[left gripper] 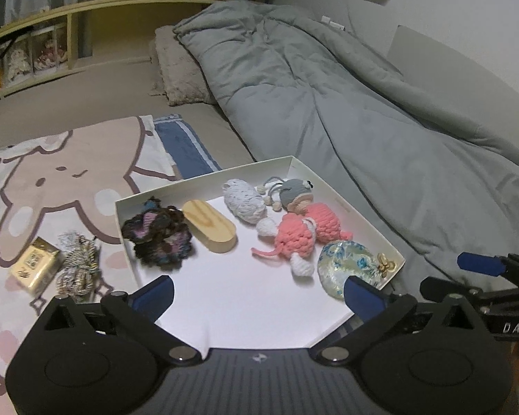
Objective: Organize objects
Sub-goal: 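Withdraw both open tools up and out of the white box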
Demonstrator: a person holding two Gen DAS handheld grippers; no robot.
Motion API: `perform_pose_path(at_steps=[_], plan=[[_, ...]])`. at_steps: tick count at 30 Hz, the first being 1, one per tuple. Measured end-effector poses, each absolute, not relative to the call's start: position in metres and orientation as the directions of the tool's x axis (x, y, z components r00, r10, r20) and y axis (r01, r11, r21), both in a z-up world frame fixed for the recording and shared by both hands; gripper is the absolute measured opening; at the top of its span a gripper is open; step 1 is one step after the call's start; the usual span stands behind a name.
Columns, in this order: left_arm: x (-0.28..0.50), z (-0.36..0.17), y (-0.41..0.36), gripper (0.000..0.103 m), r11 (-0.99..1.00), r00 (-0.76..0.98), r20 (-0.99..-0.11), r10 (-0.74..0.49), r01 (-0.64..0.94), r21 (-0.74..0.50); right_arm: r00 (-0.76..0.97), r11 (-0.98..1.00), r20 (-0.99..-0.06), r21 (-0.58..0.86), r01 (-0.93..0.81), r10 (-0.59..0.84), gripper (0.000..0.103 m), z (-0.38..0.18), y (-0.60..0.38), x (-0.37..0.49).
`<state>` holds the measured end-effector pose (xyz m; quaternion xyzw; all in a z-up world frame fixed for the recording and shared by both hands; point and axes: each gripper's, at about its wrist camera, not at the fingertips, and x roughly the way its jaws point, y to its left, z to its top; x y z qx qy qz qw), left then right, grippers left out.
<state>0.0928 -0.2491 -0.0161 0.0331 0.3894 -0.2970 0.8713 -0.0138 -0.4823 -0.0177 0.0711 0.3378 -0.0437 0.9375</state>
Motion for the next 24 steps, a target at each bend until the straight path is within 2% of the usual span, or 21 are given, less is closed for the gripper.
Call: perform_pose_path(at_steps=[6,24], plan=[[0.079,-0.01,-0.234,0.103,0.821,0.554,-0.679,-0.482,0.556,-0.13,0.773,0.98,-0.632,0.114,0.162,-0.054,0.103,-0.013,-0.477,-0.022],[0.072,0.001,-0.187,0.103,0.831,0.6,-0.628,-0.497,0.536,-0.145,0.79,0.977,-0.608,0.11,0.185,-0.081,0.103,-0.006,-0.454,-0.023]])
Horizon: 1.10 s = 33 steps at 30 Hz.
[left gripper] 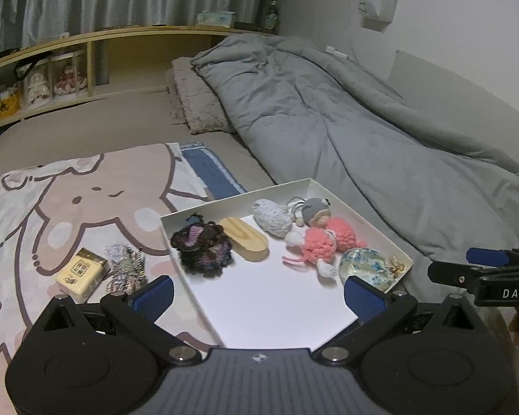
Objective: Organize objects
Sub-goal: 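Withdraw both open tools up and out of the white box, then move both open tools toward the yellow card box and twine bundle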
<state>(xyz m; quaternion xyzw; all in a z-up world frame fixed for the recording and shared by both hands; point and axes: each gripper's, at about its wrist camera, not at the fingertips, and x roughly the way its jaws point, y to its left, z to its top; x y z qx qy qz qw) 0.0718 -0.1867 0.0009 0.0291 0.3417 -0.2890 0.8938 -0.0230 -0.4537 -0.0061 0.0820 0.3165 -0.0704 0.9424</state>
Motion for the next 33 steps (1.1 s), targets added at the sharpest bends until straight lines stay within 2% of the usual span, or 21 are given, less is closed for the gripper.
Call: perform_pose_path(at_steps=[10,33], plan=[[0.09,0.001,-0.137,0.103,0.873,0.638,-0.625,-0.451,0.461,-0.159,0.813,0.976,-0.581,0.146,0.162,-0.048,0.103,-0.007,-0.428,-0.001],[0.116,-0.007,-0.027,0.103,0.95,0.734,-0.604,-0.31,0.267,-0.163,0.817,0.98,-0.563,0.196,-0.017,0.127,0.103,-0.01,-0.319,0.067]])
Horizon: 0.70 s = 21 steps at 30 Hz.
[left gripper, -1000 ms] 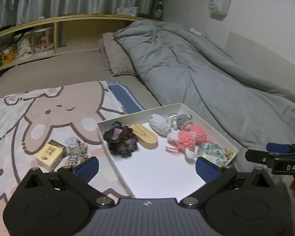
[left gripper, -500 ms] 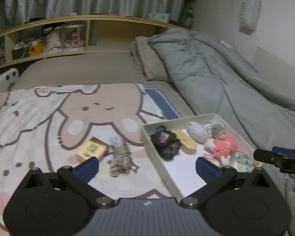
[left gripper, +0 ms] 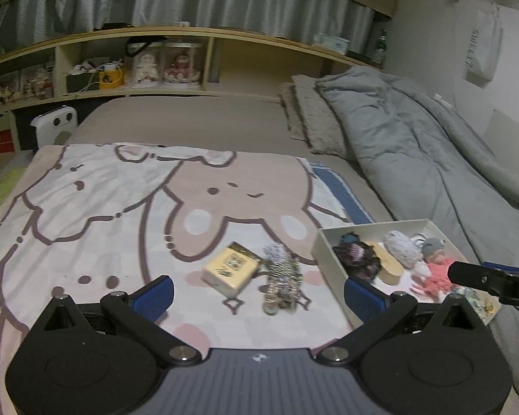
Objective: Organize objects
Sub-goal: 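Move both open tools toward the yellow card box and twine bundle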
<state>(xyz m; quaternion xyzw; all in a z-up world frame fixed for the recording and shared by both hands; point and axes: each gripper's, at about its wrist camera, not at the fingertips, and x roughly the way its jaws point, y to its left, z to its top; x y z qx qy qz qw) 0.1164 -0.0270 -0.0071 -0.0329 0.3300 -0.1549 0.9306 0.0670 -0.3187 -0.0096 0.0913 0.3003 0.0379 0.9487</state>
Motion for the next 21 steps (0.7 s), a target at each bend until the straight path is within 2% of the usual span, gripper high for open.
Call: perform_pose_path(at_steps=[10,18,21], plan=[[0.13,-0.017,-0.002,0.103,0.963,0.756,-0.597,-0.267,0.237,-0.131,0.806,0.969,-0.568,0.245,-0.025,0.165,0.103,-0.019,-0.288,0.088],[0.146,-0.038,-0.002,0.101,0.935,0.759,-0.565,-0.324,0.349,-0.068,0.786,0.924,-0.573,0.382,0.006,0.232,0.102,-0.035,-0.273,0.115],[0.155,-0.049,-0.006,0.098,0.919,0.745,-0.568,-0.349,0.391,-0.052,0.768,0.902,-0.586,0.43,0.025,0.258,0.092,-0.047,-0.27,0.128]])
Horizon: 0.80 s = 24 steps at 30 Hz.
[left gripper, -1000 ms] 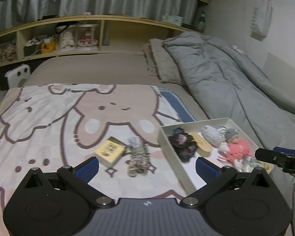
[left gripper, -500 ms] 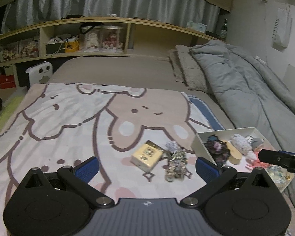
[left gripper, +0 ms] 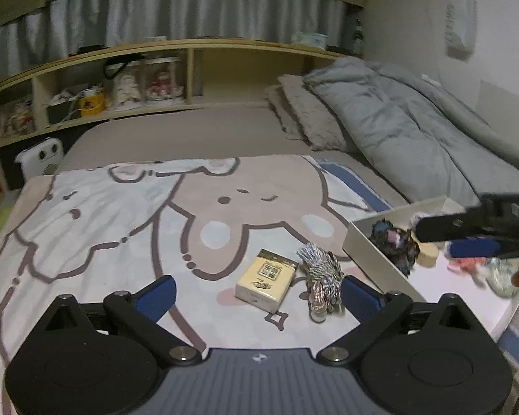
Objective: Organize objects
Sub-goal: 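Move both open tools toward the yellow card box and twine bundle, then grasp the yellow tissue pack with the left tool while the right tool grasps the twine bundle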
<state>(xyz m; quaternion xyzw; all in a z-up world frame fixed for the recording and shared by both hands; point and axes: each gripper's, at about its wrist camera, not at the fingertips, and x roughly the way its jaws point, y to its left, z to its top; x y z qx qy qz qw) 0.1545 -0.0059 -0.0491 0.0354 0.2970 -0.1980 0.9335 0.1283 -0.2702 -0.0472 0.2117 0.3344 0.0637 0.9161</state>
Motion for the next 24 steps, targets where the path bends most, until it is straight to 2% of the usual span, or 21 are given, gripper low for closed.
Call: perform_pose_path(at_steps=[7,14,17,21,24], plan=[[0.182,-0.077,-0.011,0.083,0.89,0.709,-0.586,-0.393,0.454,-0.047,0.738,0.897,-0.622,0.438,0.052,0.261,0.078,-0.071,-0.261,0.157],[0.21,-0.101,-0.022,0.075,0.844,0.668,-0.587,-0.458,0.534,-0.051,0.7,0.888,-0.651,0.456,0.052,0.293,0.063,-0.09,-0.253,0.186],[0.219,-0.11,-0.032,0.073,0.819,0.65,-0.588,-0.481,0.573,-0.037,0.678,0.895,-0.675,0.442,0.056,0.291,0.061,-0.098,-0.249,0.195],[0.228,-0.121,-0.047,0.064,0.775,0.625,-0.599,-0.501,0.632,0.01,0.654,0.909,-0.704,0.413,0.059,0.277,0.059,-0.108,-0.245,0.207],[0.233,-0.128,-0.052,0.062,0.754,0.613,-0.604,-0.51,0.656,0.029,0.637,0.911,-0.721,0.406,0.07,0.272,0.059,-0.115,-0.243,0.212]])
